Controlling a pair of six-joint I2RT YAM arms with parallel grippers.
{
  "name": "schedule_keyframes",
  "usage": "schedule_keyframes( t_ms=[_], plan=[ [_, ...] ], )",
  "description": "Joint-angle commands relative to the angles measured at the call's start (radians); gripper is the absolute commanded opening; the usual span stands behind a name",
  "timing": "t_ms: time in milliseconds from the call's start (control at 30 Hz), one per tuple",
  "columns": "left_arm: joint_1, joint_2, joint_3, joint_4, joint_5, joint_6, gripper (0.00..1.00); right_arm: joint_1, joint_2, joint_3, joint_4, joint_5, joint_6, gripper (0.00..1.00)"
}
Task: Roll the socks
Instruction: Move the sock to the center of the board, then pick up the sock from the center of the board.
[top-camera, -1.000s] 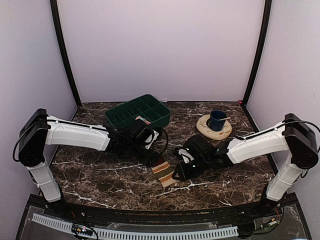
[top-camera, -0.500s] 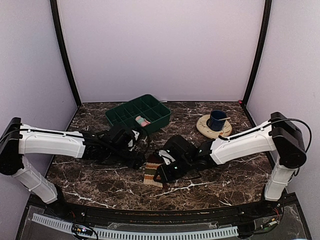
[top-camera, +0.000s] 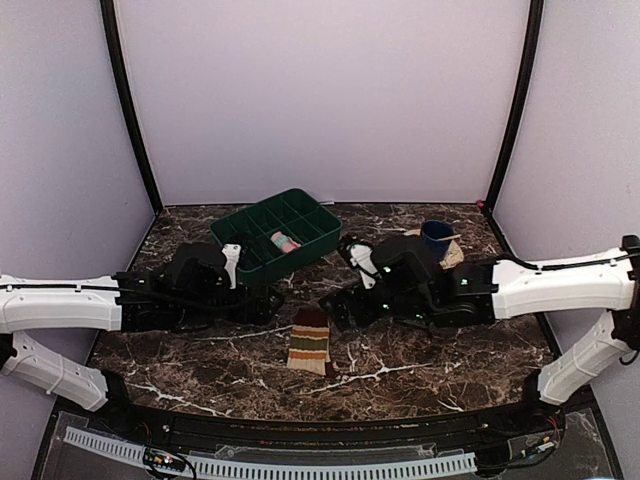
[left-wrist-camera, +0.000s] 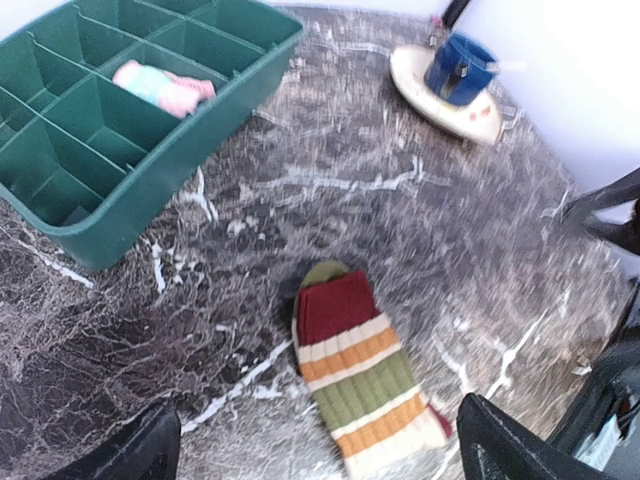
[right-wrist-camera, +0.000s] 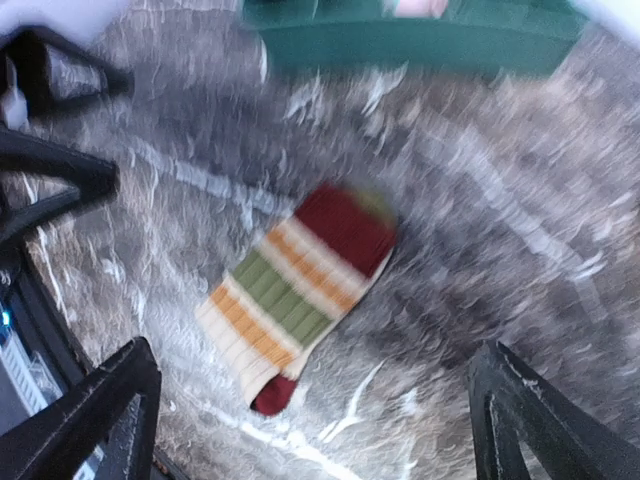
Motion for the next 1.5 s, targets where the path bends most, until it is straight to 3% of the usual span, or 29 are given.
schedule_keyframes(
  t_ms=[0, 100, 233, 467, 600, 767, 900, 967, 1033, 1133, 1467],
  plan=[
    [0.010, -0.080, -0.054, 0.084, -0.039, -0.114, 0.99, 0.009, -0.173, -0.153, 0.325, 0.311, -0.184, 1.00],
    [0.031, -0.119, -0.101, 0.121, -0.012, -0.157, 0.99, 0.002, -0.222, -0.236, 0.494, 0.396, -0.255, 1.00],
    [0.063, -0.124, -0.124, 0.179, 0.096, -0.133, 0.99, -0.017, -0.202, -0.185, 0.500, 0.347, -0.351, 0.94],
    [0.070, -0.143, -0.154, 0.215, 0.095, -0.155, 0.99, -0.039, -0.122, -0.043, 0.346, 0.155, -0.413, 0.83],
    [0.071, -0.096, -0.132, 0.160, 0.092, -0.185, 0.99, -0.039, -0.110, -0.031, 0.318, 0.115, -0.410, 0.82],
    [0.071, -0.045, -0.082, 0.087, 0.162, -0.141, 0.95, -0.029, -0.053, 0.046, 0.108, 0.098, -0.377, 0.84],
    [0.071, -0.059, -0.128, 0.151, 0.198, -0.138, 0.98, 0.011, -0.016, 0.072, -0.029, 0.064, -0.373, 0.81],
    [0.071, -0.075, -0.153, 0.171, 0.193, -0.136, 0.96, 0.038, 0.004, 0.081, -0.087, 0.051, -0.372, 0.80],
    [0.071, -0.077, -0.161, 0.152, 0.178, -0.132, 0.82, 0.060, 0.024, 0.087, -0.148, 0.031, -0.377, 0.75],
    [0.067, -0.061, -0.162, 0.135, 0.177, -0.100, 0.75, 0.109, 0.062, 0.093, -0.213, 0.032, -0.403, 0.74],
    [-0.079, 0.053, -0.066, 0.031, -0.024, 0.067, 0.75, 0.160, 0.172, 0.111, -0.272, -0.032, -0.498, 0.75]
  ],
)
